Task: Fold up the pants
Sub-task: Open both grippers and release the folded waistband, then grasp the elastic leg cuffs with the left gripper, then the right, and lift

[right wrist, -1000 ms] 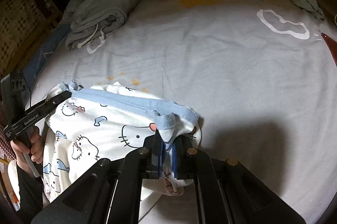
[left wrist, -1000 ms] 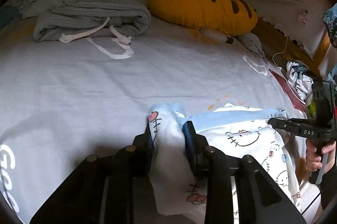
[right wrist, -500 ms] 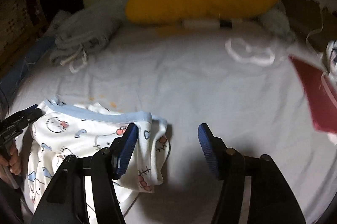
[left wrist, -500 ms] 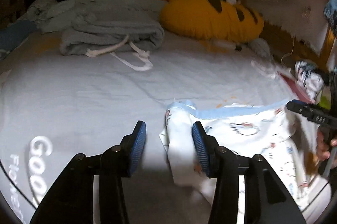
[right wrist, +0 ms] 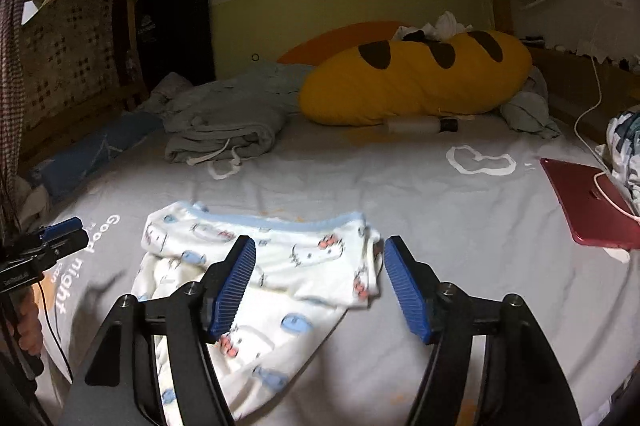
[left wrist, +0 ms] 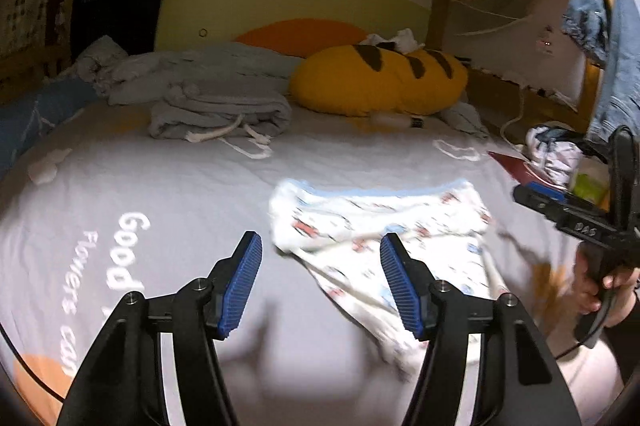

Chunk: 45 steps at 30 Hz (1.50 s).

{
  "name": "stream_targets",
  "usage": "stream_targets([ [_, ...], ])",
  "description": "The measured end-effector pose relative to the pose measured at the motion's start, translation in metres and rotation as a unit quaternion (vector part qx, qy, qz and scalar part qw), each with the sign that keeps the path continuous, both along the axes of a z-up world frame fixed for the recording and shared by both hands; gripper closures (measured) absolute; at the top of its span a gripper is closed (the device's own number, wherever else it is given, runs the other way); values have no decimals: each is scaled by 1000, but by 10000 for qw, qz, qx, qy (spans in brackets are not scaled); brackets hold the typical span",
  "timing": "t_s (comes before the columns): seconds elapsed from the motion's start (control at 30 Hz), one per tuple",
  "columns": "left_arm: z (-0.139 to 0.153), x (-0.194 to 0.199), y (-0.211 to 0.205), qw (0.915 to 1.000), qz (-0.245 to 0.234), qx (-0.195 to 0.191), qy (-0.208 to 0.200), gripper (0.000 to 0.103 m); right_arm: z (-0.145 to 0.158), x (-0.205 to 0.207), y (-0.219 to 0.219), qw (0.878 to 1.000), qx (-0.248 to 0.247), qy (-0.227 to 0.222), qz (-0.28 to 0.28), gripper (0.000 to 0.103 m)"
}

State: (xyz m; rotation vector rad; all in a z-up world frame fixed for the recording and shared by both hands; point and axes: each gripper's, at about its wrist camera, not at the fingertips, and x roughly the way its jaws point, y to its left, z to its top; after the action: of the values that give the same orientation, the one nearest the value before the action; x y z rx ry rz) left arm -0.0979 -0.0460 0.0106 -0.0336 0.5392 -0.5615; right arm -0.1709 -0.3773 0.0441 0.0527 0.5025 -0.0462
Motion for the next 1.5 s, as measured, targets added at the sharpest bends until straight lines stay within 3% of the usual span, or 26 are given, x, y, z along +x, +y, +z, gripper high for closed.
stream_targets([
  [0.17,-12,-35,-8,9999,-71,102,-75,43,-4,-36,25,9990,-354,-234,162,37],
  [0.27,-25,-52,-11,9997,-190,112,-66,43,-12,-52,43,9973,-562,-171,435,52],
  [0.4,-43,-69,-21,9982,-391,465,8,43,-27,-69,71,9908,-1099,13,788,56],
  [0.5,-57,-70,-27,9964,-529,628,200,43,-28,-76,79,9886,-1184,-11,930,56],
  [0.77,-73,-48,-44,9938,-588,763,553,63,-21,-69,78,9857,-1220,-14,1162,56],
  [0.9,-68,-41,-47,9948,-616,598,546,72,-22,-66,91,9660,-1902,47,1748,56],
  [0.97,-65,-40,-49,9947,-679,522,568,85,-28,-63,100,9497,-2282,211,2134,56],
  [1.03,-60,-39,-51,9947,-684,562,532,89,-36,-62,108,9311,-2658,343,2473,56],
  [1.1,-56,-38,-51,9945,-708,582,516,91,-45,-62,114,9173,-2942,459,2644,56],
  [1.27,-42,-27,-54,9937,-748,440,705,92,-59,-62,124,8960,-3216,682,2985,56],
  [1.5,-25,-9,-61,9928,-808,185,862,93,-94,-43,133,8730,-3780,1297,2794,56],
])
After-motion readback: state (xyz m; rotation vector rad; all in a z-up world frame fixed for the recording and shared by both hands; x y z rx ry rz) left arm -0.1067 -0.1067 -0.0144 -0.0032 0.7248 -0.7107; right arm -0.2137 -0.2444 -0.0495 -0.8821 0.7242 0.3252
